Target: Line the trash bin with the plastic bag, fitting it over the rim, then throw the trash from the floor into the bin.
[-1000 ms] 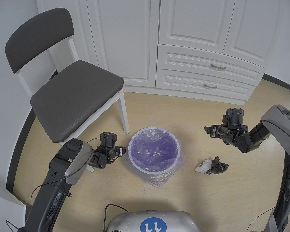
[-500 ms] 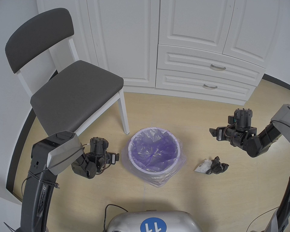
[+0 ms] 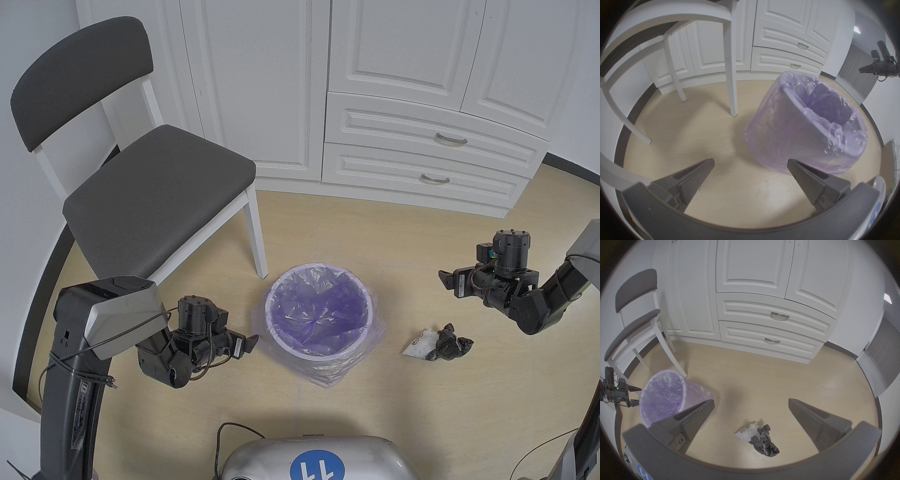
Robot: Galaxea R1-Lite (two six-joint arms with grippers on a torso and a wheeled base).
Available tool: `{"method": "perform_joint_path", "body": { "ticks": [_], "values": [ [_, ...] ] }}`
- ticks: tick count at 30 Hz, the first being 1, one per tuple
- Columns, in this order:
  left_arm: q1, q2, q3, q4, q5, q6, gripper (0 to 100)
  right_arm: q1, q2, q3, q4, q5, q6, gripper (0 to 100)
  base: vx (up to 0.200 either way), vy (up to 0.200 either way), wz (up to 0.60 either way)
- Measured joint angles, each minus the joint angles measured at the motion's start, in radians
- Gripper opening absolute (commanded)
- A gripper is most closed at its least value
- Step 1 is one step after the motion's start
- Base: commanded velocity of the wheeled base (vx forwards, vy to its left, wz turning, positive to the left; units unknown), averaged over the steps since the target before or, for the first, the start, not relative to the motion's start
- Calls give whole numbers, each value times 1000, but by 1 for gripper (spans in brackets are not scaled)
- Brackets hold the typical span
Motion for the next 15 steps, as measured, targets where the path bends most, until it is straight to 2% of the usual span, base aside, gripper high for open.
{"method": "perform_joint_path", "body": {
  "ticks": [8,15],
  "values": [
    [-11,50,-241,236,-13,4,100,-19,26,-13,-3,1,-18,100,0,0,0],
    [-11,118,-508,419,-17,23,100,-34,51,-29,-1,1,-29,100,0,0,0]
  ]
}}
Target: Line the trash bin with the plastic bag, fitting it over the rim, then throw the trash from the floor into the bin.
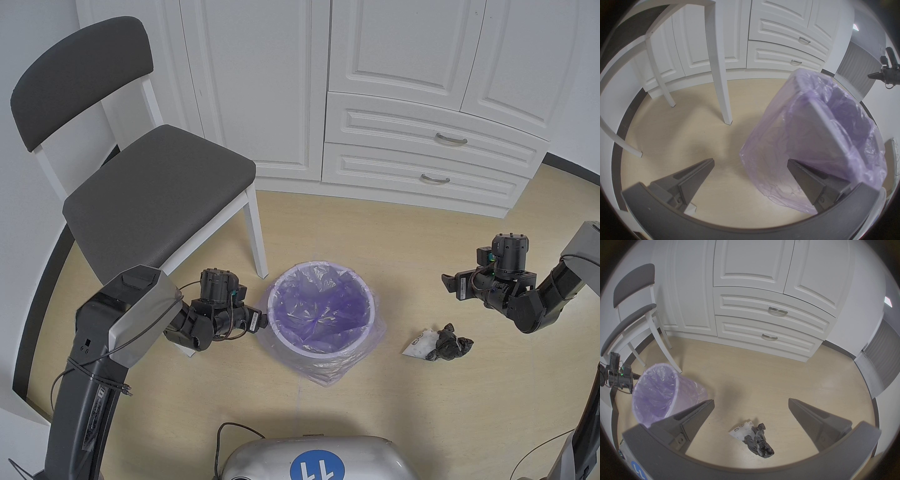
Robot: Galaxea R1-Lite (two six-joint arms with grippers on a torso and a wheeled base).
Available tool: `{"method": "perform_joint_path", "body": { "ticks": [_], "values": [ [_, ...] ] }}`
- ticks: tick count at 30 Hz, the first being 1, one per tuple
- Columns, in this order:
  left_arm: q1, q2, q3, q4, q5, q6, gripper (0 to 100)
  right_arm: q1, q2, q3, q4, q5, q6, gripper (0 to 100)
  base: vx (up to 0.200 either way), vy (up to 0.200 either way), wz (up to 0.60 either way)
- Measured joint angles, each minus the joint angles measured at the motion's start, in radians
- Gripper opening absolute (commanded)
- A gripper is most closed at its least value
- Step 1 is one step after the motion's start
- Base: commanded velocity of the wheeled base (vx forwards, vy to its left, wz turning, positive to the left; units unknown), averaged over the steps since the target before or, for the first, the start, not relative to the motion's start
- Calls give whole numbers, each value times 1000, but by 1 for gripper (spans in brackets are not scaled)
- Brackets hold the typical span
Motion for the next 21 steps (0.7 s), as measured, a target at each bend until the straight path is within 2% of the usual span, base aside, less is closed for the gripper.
{"method": "perform_joint_path", "body": {
  "ticks": [15,18,21],
  "values": [
    [19,215,-403,232,-3,14,100,-16,72,-35,1,-1,-31,100,0,0,0],
    [19,255,-439,276,-25,17,100,-18,97,-46,3,-1,-32,100,0,0,0],
    [19,277,-451,288,-78,17,100,-19,123,-61,2,-2,-33,100,0,0,0]
  ]
}}
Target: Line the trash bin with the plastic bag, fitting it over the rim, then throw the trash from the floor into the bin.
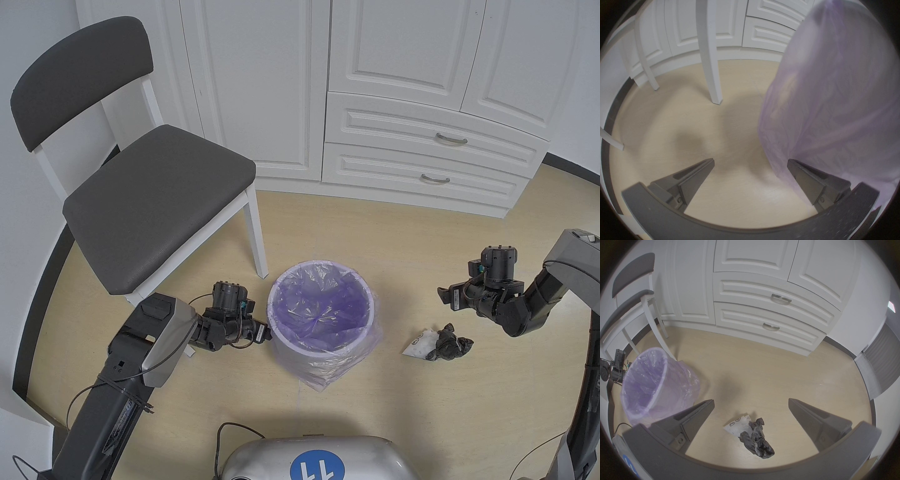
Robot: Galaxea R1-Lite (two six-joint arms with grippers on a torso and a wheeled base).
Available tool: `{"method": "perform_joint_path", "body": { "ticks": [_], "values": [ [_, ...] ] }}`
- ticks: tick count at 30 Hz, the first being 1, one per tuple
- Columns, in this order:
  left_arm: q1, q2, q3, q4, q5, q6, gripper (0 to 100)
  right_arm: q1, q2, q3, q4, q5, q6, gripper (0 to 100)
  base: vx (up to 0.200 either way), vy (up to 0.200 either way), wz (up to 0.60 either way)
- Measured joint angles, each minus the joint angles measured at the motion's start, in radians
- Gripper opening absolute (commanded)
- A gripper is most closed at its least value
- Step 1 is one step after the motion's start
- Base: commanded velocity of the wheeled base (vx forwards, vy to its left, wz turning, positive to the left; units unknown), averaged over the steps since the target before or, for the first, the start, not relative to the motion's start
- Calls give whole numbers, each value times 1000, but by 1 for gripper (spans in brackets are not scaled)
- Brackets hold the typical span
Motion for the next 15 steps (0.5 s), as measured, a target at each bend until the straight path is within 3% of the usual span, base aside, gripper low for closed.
{"method": "perform_joint_path", "body": {
  "ticks": [10,15],
  "values": [
    [9,20,-5,-118,-10,-11,100,-3,69,-39,-1,1,1,100,0,0,0],
    [23,-27,73,-137,-8,-13,100,-8,77,-40,-3,2,1,100,0,0,0]
  ]
}}
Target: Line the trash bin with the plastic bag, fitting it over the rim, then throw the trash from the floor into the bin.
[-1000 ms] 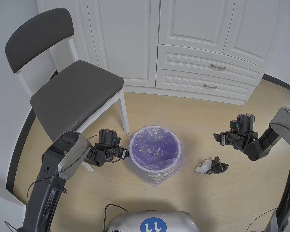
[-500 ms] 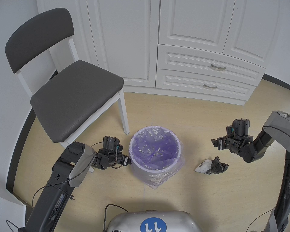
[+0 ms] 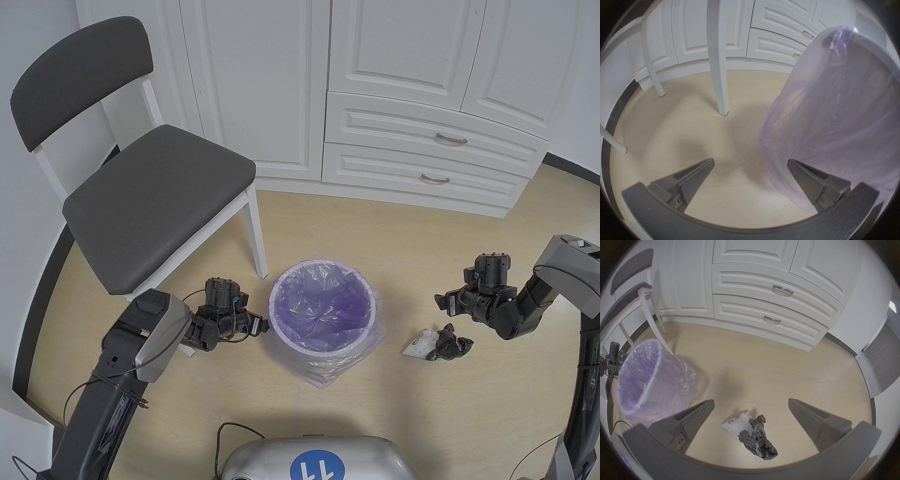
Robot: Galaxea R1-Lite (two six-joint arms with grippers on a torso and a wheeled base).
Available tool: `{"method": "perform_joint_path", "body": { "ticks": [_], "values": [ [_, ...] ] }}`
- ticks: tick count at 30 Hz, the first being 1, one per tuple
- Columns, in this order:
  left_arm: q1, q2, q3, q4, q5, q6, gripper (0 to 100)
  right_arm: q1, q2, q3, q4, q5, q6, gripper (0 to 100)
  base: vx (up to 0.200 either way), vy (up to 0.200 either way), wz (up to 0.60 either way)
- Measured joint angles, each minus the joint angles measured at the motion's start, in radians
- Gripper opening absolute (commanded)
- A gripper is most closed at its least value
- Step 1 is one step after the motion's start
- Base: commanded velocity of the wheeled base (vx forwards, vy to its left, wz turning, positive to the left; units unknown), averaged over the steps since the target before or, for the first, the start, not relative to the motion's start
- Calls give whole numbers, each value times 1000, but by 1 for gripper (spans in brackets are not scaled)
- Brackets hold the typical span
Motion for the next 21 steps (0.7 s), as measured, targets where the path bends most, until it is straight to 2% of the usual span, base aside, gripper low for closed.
{"method": "perform_joint_path", "body": {
  "ticks": [7,15,21],
  "values": [
    [16,-124,290,-142,8,-20,100,-18,0,0,6,9,0,100,0,0,0],
    [15,-283,682,-424,31,-63,100,-56,-11,12,18,37,6,100,0,0,0],
    [9,-426,989,-643,42,-102,100,-81,-31,50,32,50,56,100,0,0,0]
  ]
}}
